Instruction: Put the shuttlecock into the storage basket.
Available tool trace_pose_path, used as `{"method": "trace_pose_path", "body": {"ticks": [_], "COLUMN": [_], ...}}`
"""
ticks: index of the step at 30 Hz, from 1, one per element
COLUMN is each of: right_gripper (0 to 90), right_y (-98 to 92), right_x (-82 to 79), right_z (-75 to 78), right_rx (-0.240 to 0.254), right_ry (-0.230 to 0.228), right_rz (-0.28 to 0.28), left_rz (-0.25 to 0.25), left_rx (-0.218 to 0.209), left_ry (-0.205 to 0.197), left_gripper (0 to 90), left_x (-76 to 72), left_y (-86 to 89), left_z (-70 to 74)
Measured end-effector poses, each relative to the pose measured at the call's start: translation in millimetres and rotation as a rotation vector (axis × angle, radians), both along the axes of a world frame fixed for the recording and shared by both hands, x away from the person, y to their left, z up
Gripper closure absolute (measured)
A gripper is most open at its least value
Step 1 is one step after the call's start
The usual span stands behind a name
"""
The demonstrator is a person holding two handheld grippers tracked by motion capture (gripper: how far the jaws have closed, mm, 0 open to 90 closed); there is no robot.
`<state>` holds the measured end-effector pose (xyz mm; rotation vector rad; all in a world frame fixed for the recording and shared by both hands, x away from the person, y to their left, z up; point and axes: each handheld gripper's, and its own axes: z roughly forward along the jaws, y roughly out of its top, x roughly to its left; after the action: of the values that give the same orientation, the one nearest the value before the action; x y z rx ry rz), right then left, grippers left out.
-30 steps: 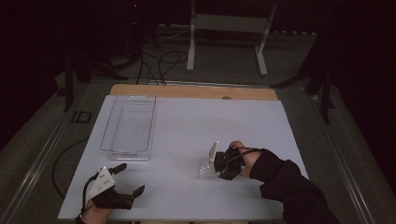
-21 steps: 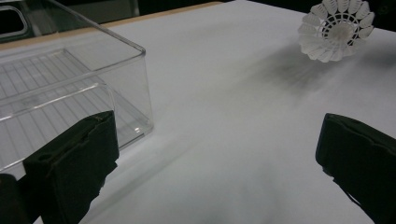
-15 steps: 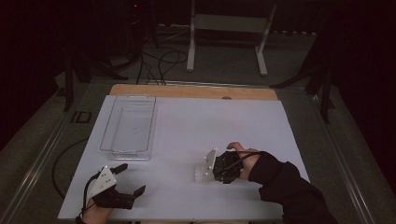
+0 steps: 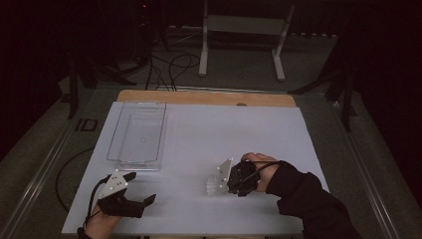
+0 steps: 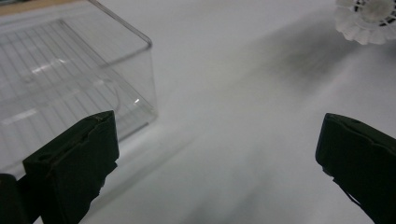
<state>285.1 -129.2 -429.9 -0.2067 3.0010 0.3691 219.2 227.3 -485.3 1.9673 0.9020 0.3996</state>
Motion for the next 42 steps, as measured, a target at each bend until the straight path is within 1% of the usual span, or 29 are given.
{"method": "trace_pose_path", "body": {"ticks": [3, 4, 6, 8, 9, 11, 13, 14, 15, 16, 17, 18, 19, 20, 22, 24, 25, 27, 28, 29, 30, 32, 34, 35, 36, 37, 38, 39, 42], "right_gripper": [65.7, 65.7, 65.8, 65.7, 65.8, 65.8, 65.8, 65.8, 65.8, 65.8, 65.7, 65.8, 65.7, 65.8, 65.7, 65.8, 65.7, 65.7, 65.7, 65.7, 65.8, 65.7, 65.7, 65.7, 65.7, 65.7, 65.7, 65.7, 65.7], "right_y": [-0.7, -0.9, -0.9, -0.8, -0.4, 0.2, 0.6, 0.6, 0.7, 0.5, 0.3, 0.2, 0.1, -0.1, -0.6, -0.6, -0.6, 0.1, 0.8, 1.2, 1.6, 2.1, 2.1, 2.1, 2.0, 2.1, 2.1, 2.2, 2.5], "right_x": [-1.6, -1.4, -2.2, -2.2, -3.3, -4.2, -4.7, -4.7, -4.9, -5.2, -5.4, -5.5, -5.7, -5.9, -5.8, -6.0, -6.1, -7.0, -7.4, -7.9, -8.2, -8.4, -8.6, -8.5, -8.6, -8.7, -8.7, -9.0, -10.6], "right_z": [0.4, 0.0, -1.2, -1.2, -0.8, -1.0, -1.5, -1.5, -1.6, -1.8, -2.1, -2.6, -3.0, -3.3, -3.0, -2.6, -2.0, -2.0, -2.6, -3.0, -3.4, -3.8, -3.7, -3.7, -3.7, -3.5, -3.5, -3.4, -1.5], "right_rx": [0.008, 0.006, 0.005, 0.015, 0.023, 0.032, 0.049, 0.049, 0.055, 0.078, 0.081, 0.087, 0.09, 0.095, 0.111, 0.124, 0.136, 0.134, 0.135, 0.135, 0.131, 0.129, 0.125, 0.125, 0.127, 0.126, 0.126, 0.124, 0.126], "right_ry": [0.018, 0.018, 0.014, 0.01, 0.013, 0.016, 0.014, 0.014, 0.016, 0.025, 0.036, 0.044, 0.049, 0.054, 0.054, 0.043, 0.049, 0.045, 0.045, 0.047, 0.049, 0.044, 0.045, 0.048, 0.048, 0.045, 0.045, 0.048, 0.046], "right_rz": [-0.006, 0.001, -0.002, 0.002, 0.001, 0.004, 0.014, 0.014, 0.019, 0.018, 0.019, 0.015, 0.013, 0.019, 0.011, 0.017, 0.014, 0.012, 0.021, 0.02, 0.022, 0.032, 0.028, 0.028, 0.028, 0.029, 0.029, 0.028, 0.029], "left_rz": [-0.008, -0.011, -0.014, -0.013, -0.011, -0.023, -0.034, -0.034, -0.052, -0.06, -0.064, -0.053, -0.06, -0.078, -0.098, -0.133, -0.147, -0.172, -0.182, -0.185, -0.19, -0.207, -0.224, -0.227, -0.224, -0.216, -0.216, -0.224, -0.243], "left_rx": [-0.006, -0.008, -0.011, -0.009, -0.016, -0.029, -0.029, -0.029, -0.026, -0.025, -0.023, -0.018, -0.016, -0.021, -0.003, -0.01, -0.004, -0.001, 0.01, 0.029, 0.036, 0.047, 0.04, 0.045, 0.053, 0.072, 0.072, 0.092, 0.086], "left_ry": [0.014, 0.016, 0.02, 0.018, 0.013, 0.013, 0.025, 0.025, 0.054, 0.069, 0.081, 0.076, 0.076, 0.086, 0.099, 0.118, 0.125, 0.134, 0.136, 0.132, 0.129, 0.147, 0.16, 0.168, 0.167, 0.158, 0.158, 0.151, 0.164], "left_gripper": [0.2, 0.2, 0.2, 0.2, 0.2, 0.2, 0.2, 0.2, 0.2, 0.2, 0.2, 0.2, 0.2, 0.2, 0.2, 0.2, 0.2, 0.2, 0.1, 0.2, 0.2, 0.2, 0.2, 0.2, 0.2, 0.2, 0.2, 0.2, 0.2], "left_x": [3.9, 5.3, 8.1, 8.9, 11.5, 14.6, 17.2, 17.2, 21.1, 22.5, 23.5, 23.4, 23.4, 23.7, 24.3, 24.7, 25.1, 25.4, 25.4, 24.9, 24.6, 25.6, 27.0, 27.9, 28.4, 28.6, 28.6, 28.6, 31.0], "left_y": [0.5, 0.2, -1.4, -1.9, -4.0, -6.5, -10.1, -10.1, -15.0, -17.2, -19.4, -22.0, -24.2, -26.7, -32.8, -38.1, -40.9, -46.3, -49.2, -52.2, -55.0, -59.2, -62.6, -64.3, -66.7, -69.5, -69.5, -74.3, -79.7], "left_z": [7.8, 10.3, 16.3, 18.5, 24.0, 29.2, 33.6, 33.6, 38.7, 41.0, 43.0, 44.9, 46.7, 48.1, 49.7, 50.7, 51.1, 51.9, 52.2, 52.7, 53.1, 54.0, 55.0, 55.6, 56.0, 56.9, 56.9, 58.8, 62.4]}}
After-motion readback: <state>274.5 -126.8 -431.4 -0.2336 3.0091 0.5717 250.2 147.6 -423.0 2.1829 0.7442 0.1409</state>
